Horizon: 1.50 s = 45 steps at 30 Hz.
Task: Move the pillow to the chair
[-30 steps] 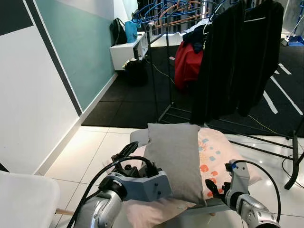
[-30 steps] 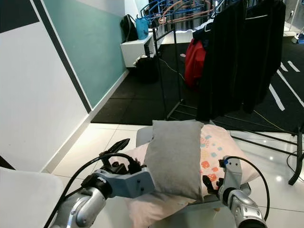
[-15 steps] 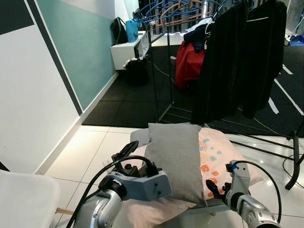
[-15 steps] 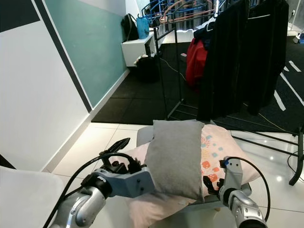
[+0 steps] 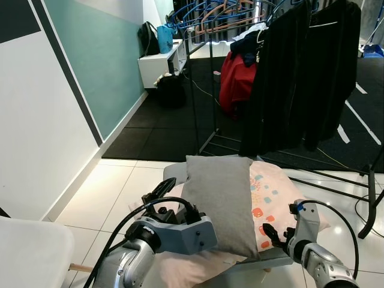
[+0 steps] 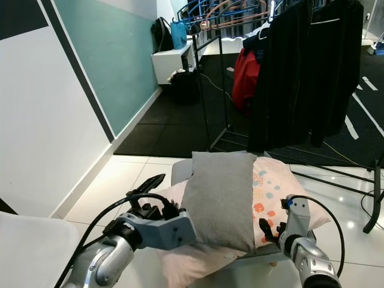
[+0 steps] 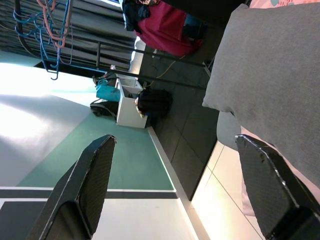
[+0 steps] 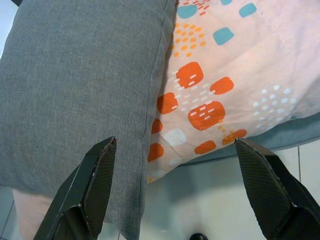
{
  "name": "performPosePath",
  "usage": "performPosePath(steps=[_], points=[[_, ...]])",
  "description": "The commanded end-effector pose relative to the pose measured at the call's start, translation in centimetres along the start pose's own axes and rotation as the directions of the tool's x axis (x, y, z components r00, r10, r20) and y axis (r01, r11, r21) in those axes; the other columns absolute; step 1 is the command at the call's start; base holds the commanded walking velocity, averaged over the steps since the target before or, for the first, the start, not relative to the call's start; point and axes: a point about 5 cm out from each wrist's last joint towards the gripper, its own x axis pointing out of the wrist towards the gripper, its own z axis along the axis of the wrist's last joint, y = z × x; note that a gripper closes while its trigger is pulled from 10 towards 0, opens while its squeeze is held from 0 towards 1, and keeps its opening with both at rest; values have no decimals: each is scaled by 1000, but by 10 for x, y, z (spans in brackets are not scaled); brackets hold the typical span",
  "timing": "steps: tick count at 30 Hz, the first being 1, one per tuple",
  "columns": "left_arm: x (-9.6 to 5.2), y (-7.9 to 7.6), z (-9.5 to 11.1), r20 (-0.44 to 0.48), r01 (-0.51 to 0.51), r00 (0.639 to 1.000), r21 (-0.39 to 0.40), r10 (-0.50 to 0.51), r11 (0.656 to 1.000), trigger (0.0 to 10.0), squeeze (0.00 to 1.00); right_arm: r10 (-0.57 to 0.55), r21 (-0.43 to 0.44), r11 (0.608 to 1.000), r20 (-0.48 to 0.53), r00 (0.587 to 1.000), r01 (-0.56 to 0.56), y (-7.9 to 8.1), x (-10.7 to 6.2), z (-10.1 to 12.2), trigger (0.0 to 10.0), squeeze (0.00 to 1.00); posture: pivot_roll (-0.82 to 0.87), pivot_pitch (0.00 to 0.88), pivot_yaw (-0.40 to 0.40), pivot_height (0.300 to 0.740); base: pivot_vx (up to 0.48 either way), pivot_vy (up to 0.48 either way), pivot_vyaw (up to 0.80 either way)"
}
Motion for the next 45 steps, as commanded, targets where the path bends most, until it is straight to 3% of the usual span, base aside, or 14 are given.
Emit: performPosePath(steps=[1,15,28,40,41,42,43,44,45], points=[[0,-2,-5,-21,20,1000,3,-20,1000,10000,0,12,12,1000,-2,1000,-12,3,1,-1,10000,0,-147,27,71,740,0,0,0],[2,-1,-2,-14,15,1000,-1,-15,1000,10000,0,7,12,1000,6,1000,-7,-1,0,3,10000,0,-192,28,57,740,0,0,0],[1,-4,5,0,29,1000,-32,-30,999,10000,0,12,-52,999,27,1000,-10,-3,-2,7,10000,0,-202,51,61,740,0,0,0],[3,-7,16,57,29,998,79,-34,996,10000,0,46,-83,996,67,997,-41,1,0,18,10000,0,-176,53,34,740,0,0,267],[2,6,16,95,-22,995,-121,34,992,10000,0,60,-80,995,81,995,-54,4,1,23,10000,0,-184,47,34,740,0,0,800],[2,6,16,95,-22,995,-121,34,992,10000,0,60,-80,995,81,995,-54,4,1,23,10000,0,-184,47,34,740,0,0,800],[2,13,15,97,-42,993,-236,67,971,10000,0,66,-70,996,88,994,-60,4,1,24,10000,0,-184,47,34,740,0,0,800],[4,32,-2,-10,-160,985,-437,173,885,10000,0,75,-66,995,99,992,-69,7,2,28,10000,0,-186,48,31,740,0,0,800],[4,32,-2,-10,-160,985,-437,173,885,10000,0,75,-66,995,99,992,-69,7,2,28,10000,0,-186,48,31,740,0,0,800]])
